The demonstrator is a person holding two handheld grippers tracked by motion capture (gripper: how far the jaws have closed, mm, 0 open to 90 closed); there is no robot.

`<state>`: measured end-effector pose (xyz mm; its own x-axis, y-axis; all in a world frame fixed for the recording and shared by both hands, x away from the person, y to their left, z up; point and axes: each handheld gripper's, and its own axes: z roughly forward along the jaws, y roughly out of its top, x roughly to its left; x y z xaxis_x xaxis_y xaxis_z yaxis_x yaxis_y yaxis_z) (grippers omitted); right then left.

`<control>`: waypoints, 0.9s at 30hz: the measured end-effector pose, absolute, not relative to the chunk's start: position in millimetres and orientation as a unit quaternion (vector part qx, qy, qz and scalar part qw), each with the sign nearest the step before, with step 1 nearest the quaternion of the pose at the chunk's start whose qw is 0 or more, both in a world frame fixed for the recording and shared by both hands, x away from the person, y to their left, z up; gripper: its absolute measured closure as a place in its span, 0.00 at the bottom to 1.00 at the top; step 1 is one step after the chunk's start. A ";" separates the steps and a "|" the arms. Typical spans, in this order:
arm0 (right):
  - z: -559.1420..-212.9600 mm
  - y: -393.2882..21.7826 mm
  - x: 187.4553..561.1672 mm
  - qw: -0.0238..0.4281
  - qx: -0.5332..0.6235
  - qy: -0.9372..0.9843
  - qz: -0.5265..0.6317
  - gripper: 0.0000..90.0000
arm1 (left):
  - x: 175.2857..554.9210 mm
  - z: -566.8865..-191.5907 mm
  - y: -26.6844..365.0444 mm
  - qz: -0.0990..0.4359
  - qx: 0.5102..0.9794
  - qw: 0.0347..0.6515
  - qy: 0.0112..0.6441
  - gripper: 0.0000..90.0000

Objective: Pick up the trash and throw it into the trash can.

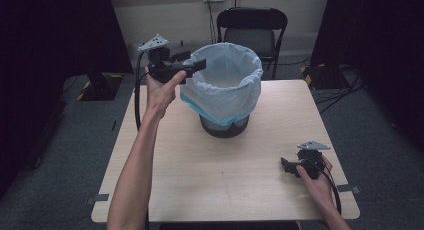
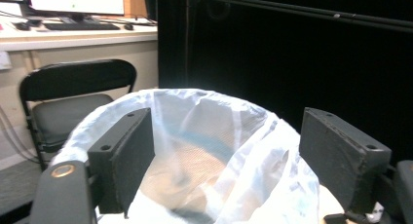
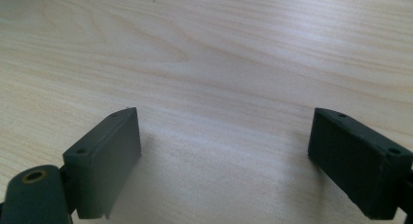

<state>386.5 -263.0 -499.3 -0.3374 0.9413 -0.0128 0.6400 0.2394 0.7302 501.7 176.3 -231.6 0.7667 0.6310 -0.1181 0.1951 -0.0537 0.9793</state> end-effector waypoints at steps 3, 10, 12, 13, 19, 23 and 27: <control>-499.4 -263.0 386.5 0.234 0.526 0.752 0.322 0.12 | 496.5 -232.5 182.7 0.173 0.704 0.626 0.289 0.20; -499.3 -263.0 386.5 0.234 0.526 0.752 0.322 0.13 | 481.1 -244.1 209.0 0.183 0.725 0.601 0.283 0.18; -499.4 -263.0 386.6 0.234 0.525 0.752 0.322 0.12 | 474.8 -246.9 215.9 0.183 0.724 0.602 0.283 0.18; -499.4 -263.0 386.6 0.234 0.525 0.752 0.322 0.12 | 474.8 -246.9 215.9 0.183 0.724 0.602 0.283 0.18; -499.3 -263.0 386.5 0.234 0.526 0.752 0.322 0.13 | 457.0 -251.3 223.4 0.199 0.727 0.595 0.280 0.21; -499.3 -263.0 386.5 0.234 0.526 0.752 0.322 0.12 | 447.9 -264.3 230.0 0.213 0.733 0.580 0.285 0.21; -499.3 -263.0 386.5 0.234 0.526 0.752 0.322 0.12 | 436.8 -277.6 240.1 0.228 0.737 0.565 0.294 0.17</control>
